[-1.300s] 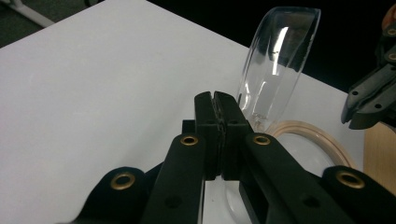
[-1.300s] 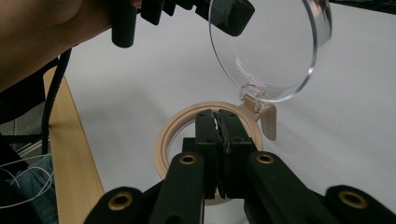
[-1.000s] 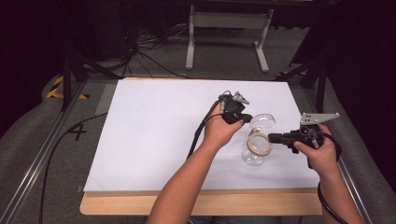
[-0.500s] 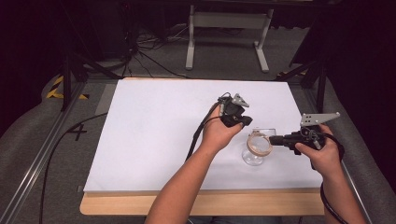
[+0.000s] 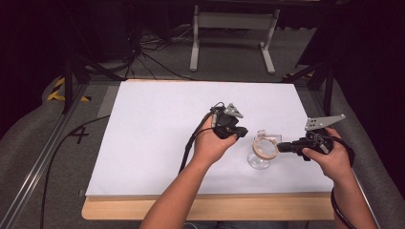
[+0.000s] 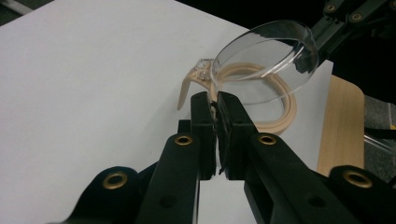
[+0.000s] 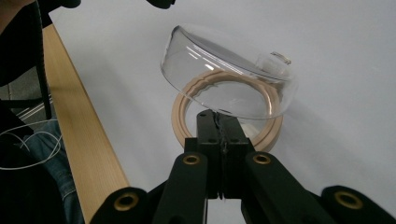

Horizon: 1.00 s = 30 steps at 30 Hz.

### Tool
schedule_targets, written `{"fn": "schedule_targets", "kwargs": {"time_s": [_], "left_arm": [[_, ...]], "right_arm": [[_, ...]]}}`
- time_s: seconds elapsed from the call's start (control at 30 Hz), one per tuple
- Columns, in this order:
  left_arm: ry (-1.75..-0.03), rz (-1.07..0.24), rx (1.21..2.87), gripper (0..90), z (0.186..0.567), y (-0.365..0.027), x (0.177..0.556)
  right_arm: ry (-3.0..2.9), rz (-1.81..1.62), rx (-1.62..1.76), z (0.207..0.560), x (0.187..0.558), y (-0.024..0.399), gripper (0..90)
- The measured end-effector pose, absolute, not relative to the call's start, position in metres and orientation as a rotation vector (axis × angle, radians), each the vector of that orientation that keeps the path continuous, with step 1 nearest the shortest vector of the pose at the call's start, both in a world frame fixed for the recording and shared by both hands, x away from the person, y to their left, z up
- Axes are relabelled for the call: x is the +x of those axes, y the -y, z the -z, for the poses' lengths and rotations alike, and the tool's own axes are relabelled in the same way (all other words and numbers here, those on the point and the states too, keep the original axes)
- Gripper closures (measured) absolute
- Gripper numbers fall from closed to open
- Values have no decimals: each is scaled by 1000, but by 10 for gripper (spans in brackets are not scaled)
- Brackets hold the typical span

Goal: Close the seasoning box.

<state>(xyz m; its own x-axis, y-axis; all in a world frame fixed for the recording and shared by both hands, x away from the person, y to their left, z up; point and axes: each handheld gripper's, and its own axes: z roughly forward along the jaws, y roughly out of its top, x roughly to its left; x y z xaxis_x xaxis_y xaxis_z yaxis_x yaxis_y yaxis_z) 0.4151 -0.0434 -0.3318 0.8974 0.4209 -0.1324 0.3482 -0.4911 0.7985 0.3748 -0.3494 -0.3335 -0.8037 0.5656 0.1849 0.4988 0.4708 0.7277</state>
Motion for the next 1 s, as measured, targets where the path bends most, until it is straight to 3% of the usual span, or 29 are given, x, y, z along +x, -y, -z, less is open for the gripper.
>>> {"fn": "schedule_targets", "kwargs": {"time_s": [1.0], "left_arm": [[-611,-22,2166,838,365,28,404]], "right_arm": [[-2796,-1053,916,340,373,346,900]]}}
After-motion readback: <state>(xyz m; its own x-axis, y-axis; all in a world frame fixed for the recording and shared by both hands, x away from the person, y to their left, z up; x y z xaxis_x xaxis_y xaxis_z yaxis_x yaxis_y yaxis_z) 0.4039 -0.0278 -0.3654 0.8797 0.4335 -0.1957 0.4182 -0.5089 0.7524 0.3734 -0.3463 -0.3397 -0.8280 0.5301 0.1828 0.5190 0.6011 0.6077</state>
